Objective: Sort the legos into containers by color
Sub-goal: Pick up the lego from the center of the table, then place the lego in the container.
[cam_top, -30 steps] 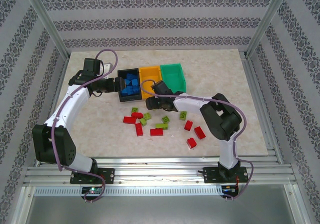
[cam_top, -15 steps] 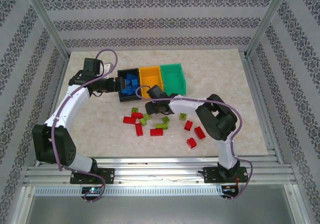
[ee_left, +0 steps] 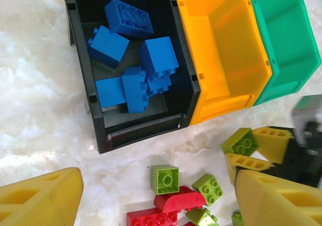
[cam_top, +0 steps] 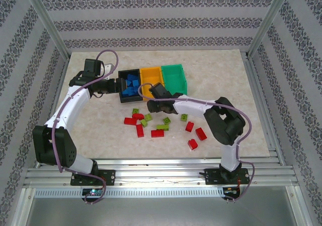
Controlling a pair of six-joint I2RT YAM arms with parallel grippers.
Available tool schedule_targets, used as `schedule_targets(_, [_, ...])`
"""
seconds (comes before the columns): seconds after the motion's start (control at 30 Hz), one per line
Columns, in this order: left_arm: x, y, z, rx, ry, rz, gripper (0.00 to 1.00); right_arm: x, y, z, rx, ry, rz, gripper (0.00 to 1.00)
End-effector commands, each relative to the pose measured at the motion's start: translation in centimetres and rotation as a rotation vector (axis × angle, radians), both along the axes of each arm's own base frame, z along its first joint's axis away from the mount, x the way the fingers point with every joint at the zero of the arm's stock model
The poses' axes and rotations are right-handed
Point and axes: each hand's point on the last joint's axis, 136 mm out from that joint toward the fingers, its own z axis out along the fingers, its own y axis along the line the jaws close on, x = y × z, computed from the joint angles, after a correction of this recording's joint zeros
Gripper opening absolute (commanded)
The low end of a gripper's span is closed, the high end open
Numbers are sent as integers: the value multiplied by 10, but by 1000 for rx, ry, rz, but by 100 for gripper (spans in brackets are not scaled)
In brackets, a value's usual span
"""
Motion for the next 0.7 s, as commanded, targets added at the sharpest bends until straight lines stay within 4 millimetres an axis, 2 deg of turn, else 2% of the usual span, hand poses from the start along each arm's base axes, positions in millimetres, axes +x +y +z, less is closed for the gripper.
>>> schedule_targets(0.0, [5, 2, 3, -33, -19, 11, 80, 10, 8, 51, 59, -129, 28, 50])
schedule_targets(0.17, [6, -1, 1, -47, -8, 5, 80, 46, 16, 75, 0, -233, 37, 53])
schedule_targets(0.27, [6, -1, 0, -51, -7, 3, 80, 71, 18, 79, 8, -244, 18, 56])
schedule_targets(0.33, [6, -1, 0, -51, -5, 3, 80, 82, 20, 81, 30, -223, 12, 59])
schedule_targets(0.4, [6, -2, -1, -53, -1, 2, 80, 81, 23, 81, 59, -202, 19, 62])
schedule_targets(0.5, [6, -3, 0, -61, -2, -2, 80, 67, 25, 76, 79, -196, 44, 66])
schedule_targets(0.67, [6, -5, 0, -73, 0, -5, 80, 40, 15, 63, 80, -162, 69, 67])
